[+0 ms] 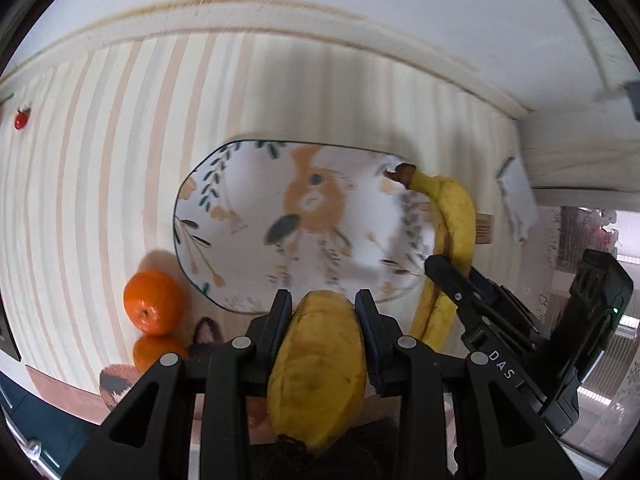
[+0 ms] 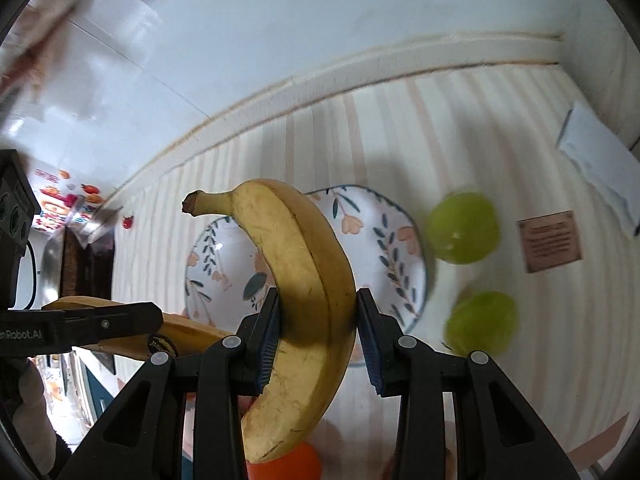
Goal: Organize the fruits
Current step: 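Carry both bananas onto the floral plate and open both tools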
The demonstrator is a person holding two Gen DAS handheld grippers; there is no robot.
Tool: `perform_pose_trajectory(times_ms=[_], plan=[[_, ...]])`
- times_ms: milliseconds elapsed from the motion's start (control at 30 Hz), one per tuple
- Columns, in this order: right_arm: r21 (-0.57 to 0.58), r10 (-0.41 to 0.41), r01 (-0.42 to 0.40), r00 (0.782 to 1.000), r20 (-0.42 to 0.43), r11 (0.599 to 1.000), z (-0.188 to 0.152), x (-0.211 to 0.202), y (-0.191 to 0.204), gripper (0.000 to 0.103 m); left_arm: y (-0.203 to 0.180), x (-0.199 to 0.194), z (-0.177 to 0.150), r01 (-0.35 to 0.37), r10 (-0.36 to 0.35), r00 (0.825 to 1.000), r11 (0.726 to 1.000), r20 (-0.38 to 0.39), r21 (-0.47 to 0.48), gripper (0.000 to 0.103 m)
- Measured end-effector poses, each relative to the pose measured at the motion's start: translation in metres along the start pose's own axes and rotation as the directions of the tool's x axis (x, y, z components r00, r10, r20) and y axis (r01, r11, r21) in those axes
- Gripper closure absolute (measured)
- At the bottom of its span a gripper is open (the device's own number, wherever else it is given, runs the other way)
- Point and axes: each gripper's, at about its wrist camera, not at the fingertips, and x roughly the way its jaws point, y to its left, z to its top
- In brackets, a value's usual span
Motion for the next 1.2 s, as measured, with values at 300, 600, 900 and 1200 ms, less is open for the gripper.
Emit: perform_pose_trajectory(times_ms=[300,600,900,1200], plan=[[0.007,-0.091,0.092,0.995,-0.040,0.996,0.008,0.057,0.005,0.064,0.023,0.037,0.045,0.020,-0.023,0.998,0.998,-0.061,-0.058,0.073],[0.033,-0.168,0.168,0.985,0.026,0.985,0.011,0.069,0.008,0.064,0.022,0.062,0.072,-0.016,0.013,0.998,0.999,-0.057,-0.051,0.071],[0.067,-0.182,0.184,0.983,-0.031,0.981,0.012,0.083,0.005,0.061,0.023,0.082,0.081,-0.088,0.086,0.994,0.996,-0.060,-0.030,0.067],[0.082,-0.147,0.148,0.989,-0.018,0.986,0.013,0.068,0.008,0.020,-0.003,0.077,0.068,-0.223,0.222,0.975,0.974,0.009,0.037,0.058]])
